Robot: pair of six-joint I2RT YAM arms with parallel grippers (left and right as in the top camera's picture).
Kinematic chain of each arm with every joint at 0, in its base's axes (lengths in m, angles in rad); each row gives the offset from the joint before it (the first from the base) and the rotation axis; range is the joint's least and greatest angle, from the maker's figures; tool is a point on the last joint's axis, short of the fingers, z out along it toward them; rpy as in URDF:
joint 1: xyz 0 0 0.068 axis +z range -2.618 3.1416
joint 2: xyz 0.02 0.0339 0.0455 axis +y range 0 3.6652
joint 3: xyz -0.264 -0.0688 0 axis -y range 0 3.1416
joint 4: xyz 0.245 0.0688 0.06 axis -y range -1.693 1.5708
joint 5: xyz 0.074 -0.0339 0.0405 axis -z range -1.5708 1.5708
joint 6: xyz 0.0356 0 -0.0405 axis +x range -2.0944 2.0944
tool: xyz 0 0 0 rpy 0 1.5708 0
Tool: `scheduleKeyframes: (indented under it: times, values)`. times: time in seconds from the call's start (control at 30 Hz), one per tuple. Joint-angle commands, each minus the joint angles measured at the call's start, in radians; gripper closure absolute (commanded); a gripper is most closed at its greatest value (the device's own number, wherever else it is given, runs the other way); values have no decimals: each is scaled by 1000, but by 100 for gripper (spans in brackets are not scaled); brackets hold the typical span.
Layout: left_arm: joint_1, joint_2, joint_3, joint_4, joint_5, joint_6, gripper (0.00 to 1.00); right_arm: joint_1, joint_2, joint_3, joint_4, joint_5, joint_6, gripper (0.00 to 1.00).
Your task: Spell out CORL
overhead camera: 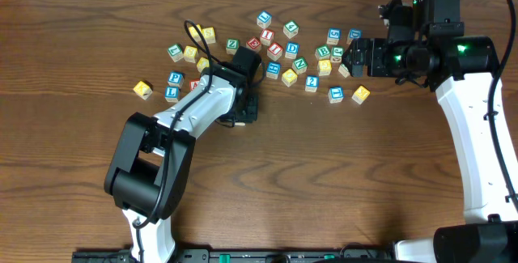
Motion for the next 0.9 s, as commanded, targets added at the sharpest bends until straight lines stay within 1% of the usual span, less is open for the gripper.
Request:
scheduleKeyframes:
  times: [0.0,0.07,0.23,0.33,0.43,0.53,0.63,0.7,0.77,0.87]
  values:
    - [1,2,76,-40,-13,77,53,9,1,-6,-2,4,-14,1]
    - [1,2,138,-86,-13,119,51,9,1,-6,-2,4,-14,1]
    - [0,2,293,-177,-11,151,51,9,1,-6,-1,4,-14,1]
    - [-2,2,378,-195,35,207,51,9,1,-6,-1,5,-14,1]
    - [-12,3,425,-142,52,269,51,9,1,-6,-2,5,-14,1]
    - [-41,25,425,-55,51,386,50,9,1,-6,-12,6,-14,1]
    - [-67,57,425,-14,51,472,50,9,1,-6,-27,24,-15,1]
    - [-85,86,425,20,51,502,50,9,1,-6,-40,37,-16,1]
    - [-101,114,425,53,51,505,49,8,1,-6,-48,39,-22,1]
    - [-129,159,425,90,43,555,47,8,1,-6,-50,43,-22,1]
